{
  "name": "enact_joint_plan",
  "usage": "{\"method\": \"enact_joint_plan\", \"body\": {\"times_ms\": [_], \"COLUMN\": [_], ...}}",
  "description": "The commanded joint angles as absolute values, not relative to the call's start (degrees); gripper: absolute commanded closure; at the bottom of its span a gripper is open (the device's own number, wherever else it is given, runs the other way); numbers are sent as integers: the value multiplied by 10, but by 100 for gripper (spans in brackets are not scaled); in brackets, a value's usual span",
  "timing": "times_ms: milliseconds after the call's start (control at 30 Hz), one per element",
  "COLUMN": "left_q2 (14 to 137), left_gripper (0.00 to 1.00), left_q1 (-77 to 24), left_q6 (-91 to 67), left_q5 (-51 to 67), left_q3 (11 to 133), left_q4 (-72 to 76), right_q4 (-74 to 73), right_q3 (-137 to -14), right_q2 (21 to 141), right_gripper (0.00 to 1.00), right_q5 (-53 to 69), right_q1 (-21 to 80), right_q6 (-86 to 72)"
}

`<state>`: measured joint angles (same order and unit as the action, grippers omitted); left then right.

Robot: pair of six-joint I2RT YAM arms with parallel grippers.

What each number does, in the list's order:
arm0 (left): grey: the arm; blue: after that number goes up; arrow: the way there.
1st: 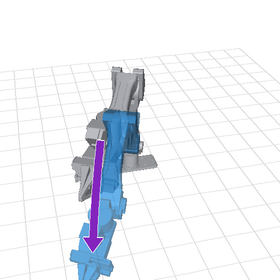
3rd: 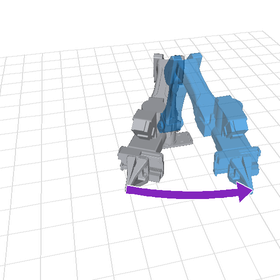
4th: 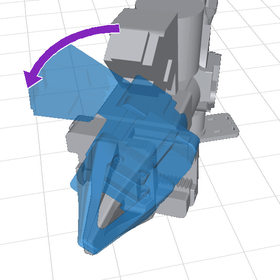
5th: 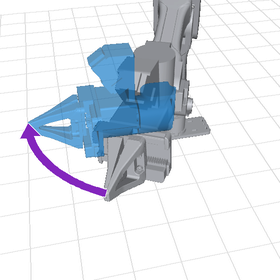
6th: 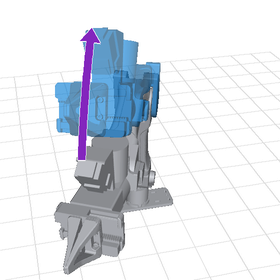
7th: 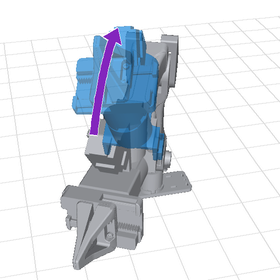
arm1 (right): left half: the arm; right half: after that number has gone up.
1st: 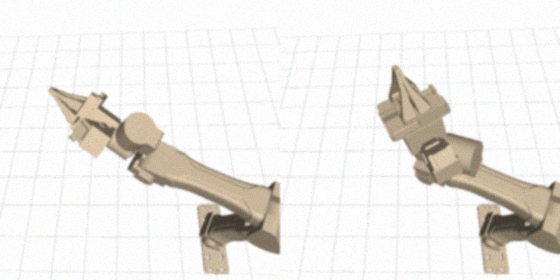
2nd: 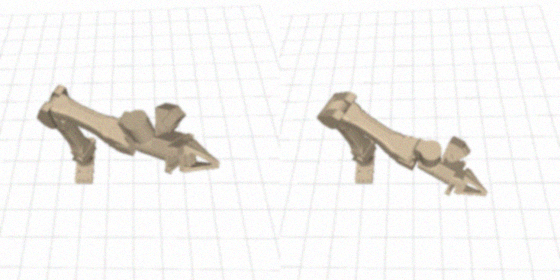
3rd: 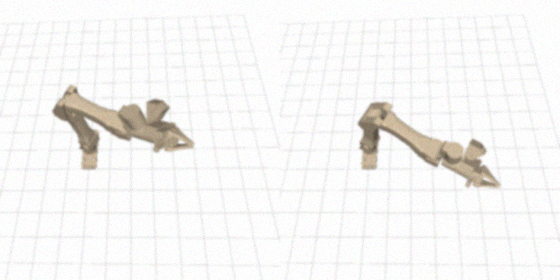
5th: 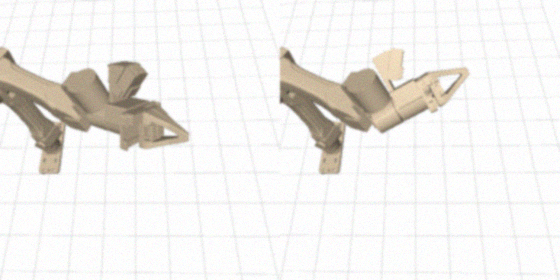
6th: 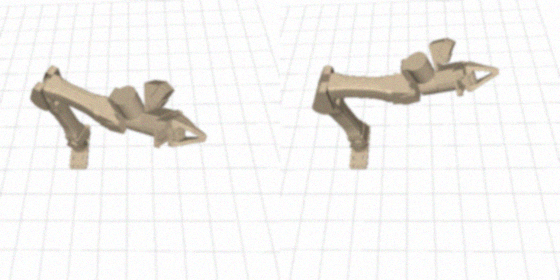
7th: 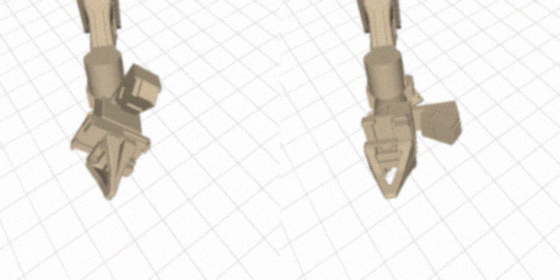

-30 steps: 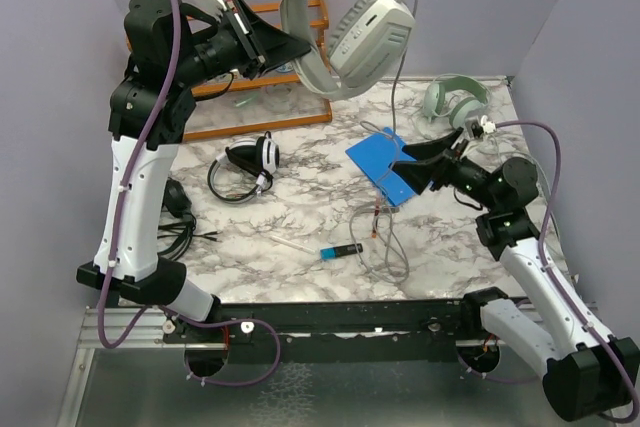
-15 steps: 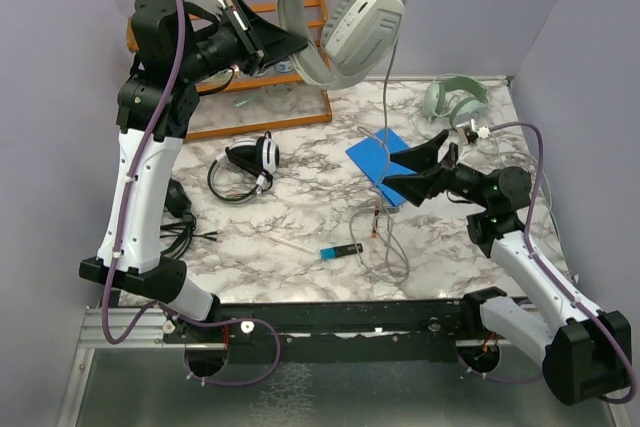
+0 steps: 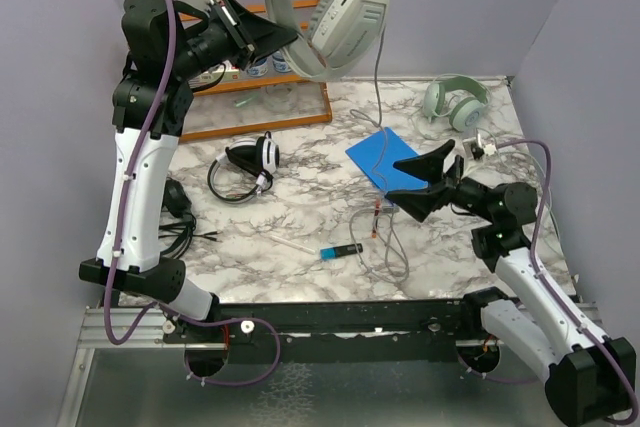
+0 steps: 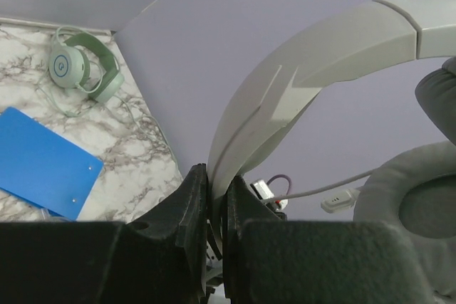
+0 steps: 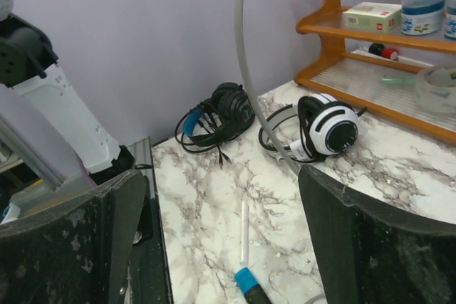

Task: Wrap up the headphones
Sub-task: Straighten the headphones cable at the center of the board.

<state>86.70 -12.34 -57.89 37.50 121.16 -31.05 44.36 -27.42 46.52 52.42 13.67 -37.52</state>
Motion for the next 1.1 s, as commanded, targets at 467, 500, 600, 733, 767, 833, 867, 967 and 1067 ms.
{"method": "enact_joint_plan", "body": {"times_ms": [467, 500, 600, 733, 767, 833, 867, 967, 1067], "left_q2": [821, 820, 818, 813, 811, 808, 805, 781, 745], "left_gripper": [85, 85, 85, 86, 87, 89, 91, 95, 95], "left_q1": [-121, -121, -120, -97, -87, -71, -66, -48, -33], "left_q6": [-600, -600, -599, -598, -597, -594, -594, -607, -617], "left_q5": [390, 390, 389, 363, 355, 336, 324, 272, 218], "left_q3": [1168, 1167, 1168, 1178, 1180, 1179, 1173, 1123, 1068], "left_q4": [-271, -272, -273, -300, -309, -327, -333, -330, -311], "right_q4": [313, 313, 296, 217, 197, 132, 91, 6, -64], "right_q3": [-438, -436, -428, -384, -364, -334, -325, -299, -286], "right_q2": [627, 628, 625, 593, 579, 544, 524, 466, 419], "right_gripper": [22, 29, 65, 99, 99, 99, 100, 99, 97], "right_q5": [289, 273, 232, 123, 86, 12, -40, -124, -171], "right_q1": [246, 246, 247, 245, 245, 245, 245, 245, 245], "right_q6": [-200, -199, -197, -216, -220, -233, -241, -254, -271]}}
